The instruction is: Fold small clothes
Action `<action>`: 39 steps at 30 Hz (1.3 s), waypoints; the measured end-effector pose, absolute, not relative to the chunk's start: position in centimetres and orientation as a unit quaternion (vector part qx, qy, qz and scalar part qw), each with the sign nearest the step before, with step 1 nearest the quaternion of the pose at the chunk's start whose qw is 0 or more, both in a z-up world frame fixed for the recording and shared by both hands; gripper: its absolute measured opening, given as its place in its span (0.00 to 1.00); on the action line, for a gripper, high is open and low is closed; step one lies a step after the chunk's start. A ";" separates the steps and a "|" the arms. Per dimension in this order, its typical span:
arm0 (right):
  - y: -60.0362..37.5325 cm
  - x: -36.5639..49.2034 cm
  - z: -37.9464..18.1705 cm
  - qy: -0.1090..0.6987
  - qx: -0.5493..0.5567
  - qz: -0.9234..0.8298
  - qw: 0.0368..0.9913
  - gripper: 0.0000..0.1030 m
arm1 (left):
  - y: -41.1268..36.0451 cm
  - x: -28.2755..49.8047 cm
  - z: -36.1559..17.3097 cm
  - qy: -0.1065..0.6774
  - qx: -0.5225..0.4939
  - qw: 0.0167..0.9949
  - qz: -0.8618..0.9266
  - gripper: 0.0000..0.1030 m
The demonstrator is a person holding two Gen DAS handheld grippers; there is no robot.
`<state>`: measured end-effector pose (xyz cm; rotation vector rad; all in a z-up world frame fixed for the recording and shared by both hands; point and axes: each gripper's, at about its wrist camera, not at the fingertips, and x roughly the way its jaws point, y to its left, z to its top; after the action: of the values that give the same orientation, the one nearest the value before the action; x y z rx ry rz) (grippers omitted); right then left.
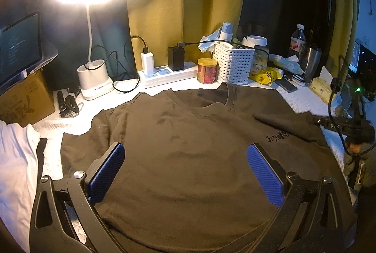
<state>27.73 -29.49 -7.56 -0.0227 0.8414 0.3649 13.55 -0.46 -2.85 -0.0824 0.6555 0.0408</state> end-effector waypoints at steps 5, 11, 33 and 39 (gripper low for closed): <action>-28.3 26.1 -5.6 0.373 -0.052 0.197 0.905 0.07 | -0.8 13.2 -2.6 0.317 -0.041 0.947 0.011 0.99; -25.2 23.4 -5.8 0.364 -0.102 0.252 0.891 0.08 | -0.6 12.0 -2.5 0.311 -0.041 0.949 0.011 0.99; -23.8 21.4 -6.4 0.395 -0.083 0.268 0.875 0.43 | 1.5 11.3 -3.8 0.329 -0.061 0.942 0.021 0.99; -23.4 22.1 -10.1 0.469 -0.074 0.267 0.839 0.43 | 2.9 10.9 -4.1 0.331 -0.066 0.941 0.032 0.99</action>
<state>22.07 -23.44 -10.13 -0.1563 0.9909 0.5648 10.88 2.89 -4.11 -0.1337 0.6749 0.0663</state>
